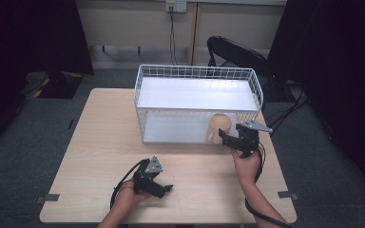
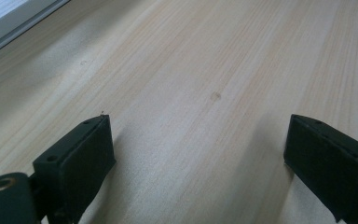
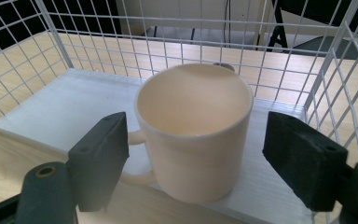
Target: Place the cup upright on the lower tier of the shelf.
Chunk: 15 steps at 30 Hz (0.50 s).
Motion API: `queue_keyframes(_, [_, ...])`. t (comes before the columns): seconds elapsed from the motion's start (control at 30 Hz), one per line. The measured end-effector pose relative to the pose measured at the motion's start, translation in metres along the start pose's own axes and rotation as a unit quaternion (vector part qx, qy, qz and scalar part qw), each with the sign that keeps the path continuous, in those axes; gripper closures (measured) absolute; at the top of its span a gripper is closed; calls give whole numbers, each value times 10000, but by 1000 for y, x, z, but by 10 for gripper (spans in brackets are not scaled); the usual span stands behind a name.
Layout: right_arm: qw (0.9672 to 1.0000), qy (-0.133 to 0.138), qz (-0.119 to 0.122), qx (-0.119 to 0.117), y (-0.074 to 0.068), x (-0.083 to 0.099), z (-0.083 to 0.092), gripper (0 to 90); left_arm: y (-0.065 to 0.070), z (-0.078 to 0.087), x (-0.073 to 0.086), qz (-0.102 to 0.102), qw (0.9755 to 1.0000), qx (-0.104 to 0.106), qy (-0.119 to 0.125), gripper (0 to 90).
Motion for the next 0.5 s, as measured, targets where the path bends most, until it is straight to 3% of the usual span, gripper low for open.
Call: queue_keyframes(0.5, [9994,-226,240,57,-4,13,-10,203,0,0,0,-4,10000,-4,-2,78])
Point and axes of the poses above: each handheld gripper's, and its own axes: z roughly backward along the jaws, x roughly out of its underside, y roughly to its right, the point moved 9 cm from there along -z, roughly forward along the jaws, and after that the axes turned 12 degrees about z, right-handed, at the moved point
